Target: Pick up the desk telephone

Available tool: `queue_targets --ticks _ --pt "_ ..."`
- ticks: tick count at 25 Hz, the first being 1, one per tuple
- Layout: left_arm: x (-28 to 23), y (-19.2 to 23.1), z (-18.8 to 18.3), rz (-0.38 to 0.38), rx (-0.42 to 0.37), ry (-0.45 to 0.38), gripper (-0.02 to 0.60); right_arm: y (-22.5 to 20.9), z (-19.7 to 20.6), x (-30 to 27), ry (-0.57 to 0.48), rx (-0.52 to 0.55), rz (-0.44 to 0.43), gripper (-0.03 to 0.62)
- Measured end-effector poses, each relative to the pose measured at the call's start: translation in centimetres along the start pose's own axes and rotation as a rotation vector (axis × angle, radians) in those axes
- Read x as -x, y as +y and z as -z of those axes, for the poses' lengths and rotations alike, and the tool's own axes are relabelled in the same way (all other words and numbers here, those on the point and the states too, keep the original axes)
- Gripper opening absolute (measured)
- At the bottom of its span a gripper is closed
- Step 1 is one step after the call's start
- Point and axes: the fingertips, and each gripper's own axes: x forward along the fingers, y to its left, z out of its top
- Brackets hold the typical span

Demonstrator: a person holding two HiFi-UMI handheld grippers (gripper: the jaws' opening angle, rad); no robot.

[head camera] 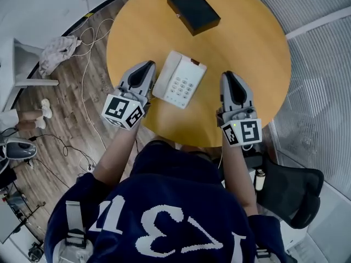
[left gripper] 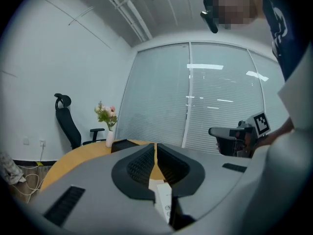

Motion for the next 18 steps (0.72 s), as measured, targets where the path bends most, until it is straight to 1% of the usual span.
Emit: queue_targets --ticks 3,4,5,7,9,11,12,14,15,16,17,18 --pt "-0.9 1.0 3.4 0.034 0.019 0.084 0.018 -0.3 5.2 -0.5 0.103 -0.076 0.019 0.029" --pt "-1.2 1.3 4.6 0.044 0.031 0.116 0.018 -0.3 6.7 -0.7 0.134 -0.086 0.027 0.029" --pt "-1.6 1.6 5.9 0.055 0.044 0.151 0.036 -0.2 8.3 -0.9 0.167 -0.080 0.031 0.030" --pt "-2.4 1.8 8.6 0.082 0.075 0.225 0.162 0.1 11.3 -1.2 0.234 -0.057 0.034 0.030" --pt "-3.1 1.9 10.9 0.110 0.096 0.293 0.223 0.3 14.1 -1.3 0.295 -0.080 0.036 0.037" --pt "-3.8 2.3 12.7 0.126 0.130 0.346 0.260 0.5 16.3 -1.6 0.341 -0.152 0.038 0.108" --pt "-4.1 2.6 13.2 0.134 0.172 0.356 0.270 0.6 17.3 -1.8 0.358 -0.194 0.039 0.125" --pt "-4.7 3.2 13.3 0.159 0.291 0.325 0.295 1.0 18.9 -2.0 0.385 -0.266 0.042 0.160" --pt "-5.0 3.4 13.1 0.178 0.338 0.306 0.302 1.2 19.6 -2.0 0.397 -0.291 0.041 0.170" --pt "-5.3 3.3 13.2 0.207 0.365 0.311 0.304 1.5 20.2 -2.0 0.410 -0.318 0.039 0.180" --pt "-5.4 3.1 13.6 0.249 0.375 0.347 0.304 1.8 20.9 -2.0 0.423 -0.353 0.036 0.197" --pt "-5.5 2.6 14.3 0.299 0.376 0.402 0.304 2.1 21.5 -2.0 0.434 -0.397 0.033 0.214"
